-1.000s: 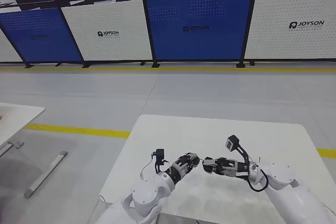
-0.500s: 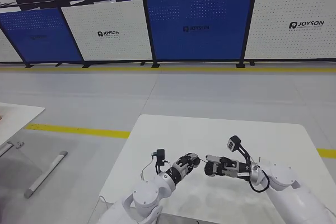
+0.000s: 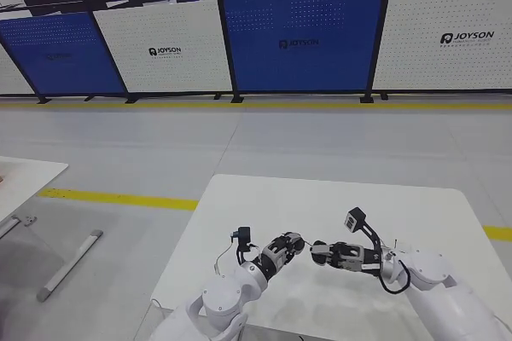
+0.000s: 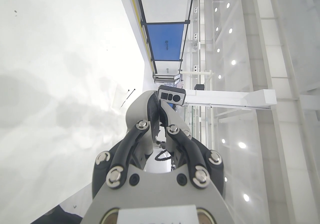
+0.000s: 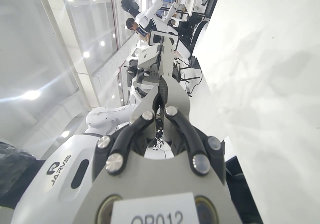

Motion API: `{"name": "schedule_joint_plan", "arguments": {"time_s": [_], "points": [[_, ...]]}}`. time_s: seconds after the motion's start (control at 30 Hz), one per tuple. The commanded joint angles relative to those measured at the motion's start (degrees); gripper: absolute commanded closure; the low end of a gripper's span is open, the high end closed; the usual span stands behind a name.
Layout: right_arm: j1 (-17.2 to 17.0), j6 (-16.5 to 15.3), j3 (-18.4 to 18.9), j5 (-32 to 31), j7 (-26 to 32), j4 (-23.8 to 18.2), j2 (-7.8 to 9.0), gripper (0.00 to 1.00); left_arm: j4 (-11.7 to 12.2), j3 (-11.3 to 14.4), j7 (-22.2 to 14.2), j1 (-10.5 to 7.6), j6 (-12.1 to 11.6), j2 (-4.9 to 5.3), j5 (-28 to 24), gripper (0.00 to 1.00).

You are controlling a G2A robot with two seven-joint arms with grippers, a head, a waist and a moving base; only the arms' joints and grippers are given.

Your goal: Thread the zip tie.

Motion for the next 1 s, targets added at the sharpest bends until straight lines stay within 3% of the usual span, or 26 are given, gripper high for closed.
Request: {"name": "schedule_joint_plan", "arguments": {"time_s": [0.0, 0.13, 0.17, 0.2, 0.23, 0.57, 0.7, 0.87, 0.97], "points": [[0.2, 0.3, -0.1, -0.1, 0.6, 0.0, -0.08, 1.00, -0.1, 0.1, -0.6, 0.08, -0.1, -0.02, 0.3, 1.00], [0.2, 0.5, -0.2, -0.1, 0.9, 0.1, -0.13, 1.00, -0.2, 0.1, -1.1, 0.15, -0.3, -0.02, 0.4, 1.00], [0.2, 0.5, -0.2, -0.1, 0.9, 0.1, -0.13, 1.00, -0.2, 0.1, -1.1, 0.15, -0.3, -0.02, 0.4, 0.71], [0.2, 0.5, -0.2, -0.1, 0.9, 0.1, -0.13, 1.00, -0.2, 0.1, -1.1, 0.15, -0.3, -0.02, 0.4, 0.22], [0.2, 0.5, -0.2, -0.1, 0.9, 0.1, -0.13, 1.00, -0.2, 0.1, -1.1, 0.15, -0.3, -0.02, 0.4, 0.00], [0.2, 0.5, -0.2, -0.1, 0.9, 0.1, -0.13, 1.00, -0.2, 0.1, -1.1, 0.15, -0.3, -0.02, 0.4, 0.00], [-0.5, 0.9, 0.1, -0.6, -0.1, -1.0, -0.04, 1.00, 0.7, 0.2, -0.3, 0.01, -1.7, -0.14, 2.2, 0.00], [-0.9, 1.6, 2.4, 1.5, 7.3, -1.5, 0.78, 1.00, 1.7, -0.6, -2.7, -0.08, -3.1, 0.03, 4.0, 0.00], [0.6, 4.3, 2.7, -0.4, 9.7, -0.7, 1.07, 1.00, 1.8, -1.3, -3.7, 0.57, -4.0, 0.20, 5.1, 0.00]]}}
